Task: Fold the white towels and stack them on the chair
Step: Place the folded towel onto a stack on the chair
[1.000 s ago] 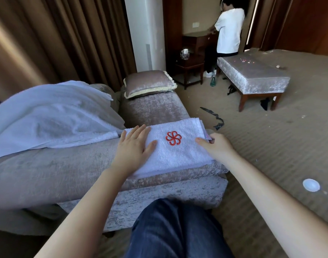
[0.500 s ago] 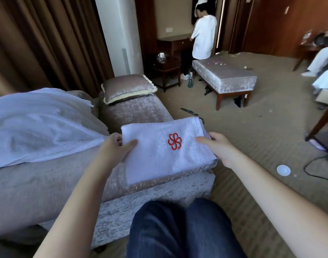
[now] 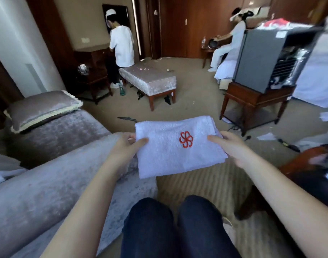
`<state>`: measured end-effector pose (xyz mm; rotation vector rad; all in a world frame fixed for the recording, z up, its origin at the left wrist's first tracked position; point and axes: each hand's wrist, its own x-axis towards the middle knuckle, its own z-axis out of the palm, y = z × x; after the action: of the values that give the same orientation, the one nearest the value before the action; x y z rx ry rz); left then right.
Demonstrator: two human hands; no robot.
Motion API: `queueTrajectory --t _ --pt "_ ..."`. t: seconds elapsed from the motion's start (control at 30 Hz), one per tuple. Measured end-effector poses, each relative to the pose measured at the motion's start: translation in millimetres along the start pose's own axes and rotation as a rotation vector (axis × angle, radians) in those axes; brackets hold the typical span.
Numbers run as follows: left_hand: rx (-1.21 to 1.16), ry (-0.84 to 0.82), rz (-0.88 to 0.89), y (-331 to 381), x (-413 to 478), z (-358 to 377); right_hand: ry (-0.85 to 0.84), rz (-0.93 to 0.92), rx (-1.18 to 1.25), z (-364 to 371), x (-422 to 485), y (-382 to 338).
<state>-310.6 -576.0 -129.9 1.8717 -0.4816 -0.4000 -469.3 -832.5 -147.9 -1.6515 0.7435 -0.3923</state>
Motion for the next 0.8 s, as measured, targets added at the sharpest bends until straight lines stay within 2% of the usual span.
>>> queueTrajectory --t 0.17,0.4,0.8 --pt "-0.088 -0.234 -0.012 17.9 10.4 89.0 0.22 0.062 0.024 -94.2 -44.7 32.7" --pt "-0.116 -0.488 0.006 50.6 -3.5 208.2 0.444 0.124 0.057 -193.5 -120.1 75.2" --pt "-0.099 -0.86 0.03 76.2 -66.4 360.8 0.786 0.265 0.105 -282.8 -243.7 135.9"
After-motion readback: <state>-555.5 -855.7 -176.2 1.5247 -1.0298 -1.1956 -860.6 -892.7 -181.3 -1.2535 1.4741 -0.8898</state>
